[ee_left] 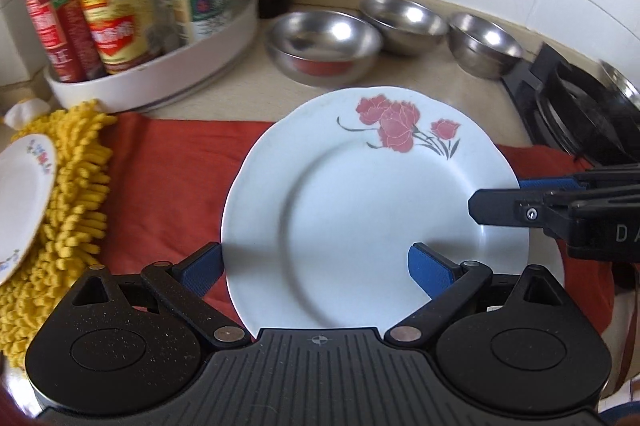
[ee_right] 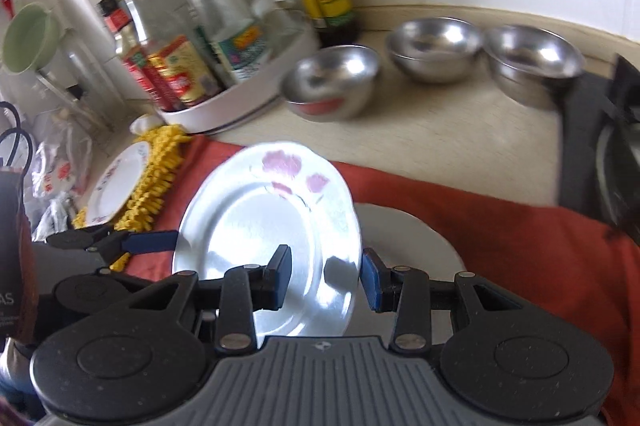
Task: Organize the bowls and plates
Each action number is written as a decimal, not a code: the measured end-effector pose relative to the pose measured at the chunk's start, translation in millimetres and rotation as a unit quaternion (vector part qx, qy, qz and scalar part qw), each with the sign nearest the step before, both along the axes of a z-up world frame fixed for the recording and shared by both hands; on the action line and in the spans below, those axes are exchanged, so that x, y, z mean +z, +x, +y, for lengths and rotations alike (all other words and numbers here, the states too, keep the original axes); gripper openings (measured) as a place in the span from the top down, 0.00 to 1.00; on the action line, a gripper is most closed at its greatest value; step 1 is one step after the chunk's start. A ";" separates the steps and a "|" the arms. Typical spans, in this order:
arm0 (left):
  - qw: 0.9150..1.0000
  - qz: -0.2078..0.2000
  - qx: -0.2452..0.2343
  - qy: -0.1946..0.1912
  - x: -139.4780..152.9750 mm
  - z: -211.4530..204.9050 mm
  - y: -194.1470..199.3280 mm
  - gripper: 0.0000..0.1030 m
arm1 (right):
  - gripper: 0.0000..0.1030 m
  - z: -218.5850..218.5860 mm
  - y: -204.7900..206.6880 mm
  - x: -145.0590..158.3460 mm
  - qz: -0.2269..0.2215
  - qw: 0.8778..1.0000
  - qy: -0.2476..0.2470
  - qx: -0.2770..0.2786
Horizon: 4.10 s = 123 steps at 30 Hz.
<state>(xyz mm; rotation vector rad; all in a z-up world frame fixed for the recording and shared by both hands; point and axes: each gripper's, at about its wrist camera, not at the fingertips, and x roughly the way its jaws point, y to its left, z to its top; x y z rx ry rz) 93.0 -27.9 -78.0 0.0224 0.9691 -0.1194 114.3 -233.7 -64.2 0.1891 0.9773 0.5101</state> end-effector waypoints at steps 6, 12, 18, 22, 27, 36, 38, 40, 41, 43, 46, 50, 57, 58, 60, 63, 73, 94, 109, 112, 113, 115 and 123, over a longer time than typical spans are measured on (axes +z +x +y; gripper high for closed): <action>0.999 0.004 -0.037 0.000 -6.2 -28.2 -0.2 0.04 | 0.64 -29.5 -3.3 -9.2 0.006 0.999 -0.005 -0.031; 0.997 -0.012 -0.072 -0.008 -4.1 -48.9 1.1 0.06 | 0.64 -46.1 6.2 -19.6 0.009 0.998 0.003 -0.054; 0.998 -0.023 -0.064 0.014 0.4 -54.5 1.8 0.04 | 0.64 -58.1 12.0 -14.8 -0.019 0.997 -0.004 -0.073; 0.999 -0.030 -0.040 0.016 5.4 -44.7 1.1 0.02 | 0.64 -56.7 19.1 -5.3 -0.037 0.997 -0.008 -0.072; 0.999 -0.032 -0.006 0.022 9.2 -26.9 -1.0 0.01 | 0.63 -30.6 21.8 -2.9 -0.039 0.999 -0.003 -0.034; 0.997 -0.027 0.069 0.037 13.9 27.9 -13.3 0.00 | 0.60 40.1 28.5 0.1 -0.039 0.998 0.008 0.048; 0.995 -0.024 0.085 0.041 14.2 42.1 -16.6 0.00 | 0.60 60.1 30.3 1.2 -0.038 0.997 0.008 0.067; 0.994 -0.025 0.099 0.042 15.4 56.1 -19.6 0.00 | 0.60 79.7 30.2 2.9 -0.040 0.995 0.010 0.086; 0.993 -0.025 0.108 0.043 16.3 64.8 -20.9 0.00 | 0.60 90.6 30.3 3.6 -0.041 0.994 0.010 0.097; 0.991 -0.025 0.125 0.044 17.2 81.1 -23.0 0.00 | 0.59 111.6 29.7 5.2 -0.042 0.992 0.006 0.116; 0.987 -0.025 0.149 0.049 18.6 103.8 -25.7 0.00 | 0.59 141.6 28.2 6.2 -0.043 0.989 -0.003 0.144; 0.983 -0.026 0.173 0.054 20.8 134.9 -30.0 0.00 | 0.58 177.5 27.5 8.6 -0.048 0.984 -0.007 0.171; 0.977 -0.032 0.203 0.055 23.3 180.1 -37.4 0.00 | 0.58 224.8 33.8 13.5 -0.057 0.979 -0.008 0.194; 0.976 -0.032 0.207 0.056 22.8 185.4 -38.1 0.00 | 0.58 232.1 35.1 13.6 -0.058 0.979 -0.009 0.197; 0.974 -0.033 0.215 0.057 21.8 197.4 -40.4 0.00 | 0.58 244.5 38.1 12.6 -0.060 0.978 -0.011 0.200; 0.971 -0.033 0.229 0.058 19.5 217.5 -44.3 0.00 | 0.58 263.2 42.8 11.7 -0.060 0.976 -0.012 0.207; 0.964 -0.021 0.264 0.035 10.4 276.5 -41.7 0.00 | 0.58 321.2 68.0 -0.6 -0.034 0.977 -0.023 0.208; 0.969 0.006 0.248 0.009 -14.6 312.0 -7.7 0.00 | 0.58 352.6 85.8 -21.1 0.011 0.979 -0.028 0.203; 0.972 0.013 0.237 -0.002 -23.8 321.1 8.3 0.01 | 0.60 358.0 87.2 -23.1 0.007 0.977 -0.032 0.211; 0.972 0.018 0.233 -0.004 -27.5 322.9 10.9 0.01 | 0.60 359.9 90.5 -26.2 0.013 0.976 -0.028 0.214; 0.972 0.018 0.233 -0.006 -28.1 323.7 11.7 0.01 | 0.60 360.0 91.4 -26.2 0.015 0.976 -0.028 0.216; 0.973 0.017 0.232 -0.013 -28.7 325.9 14.0 0.01 | 0.60 358.3 93.0 -27.0 0.020 0.976 -0.022 0.214; 0.972 0.019 0.234 -0.019 -27.7 332.7 15.2 0.01 | 0.60 349.1 80.2 -5.0 -0.029 0.977 -0.019 0.212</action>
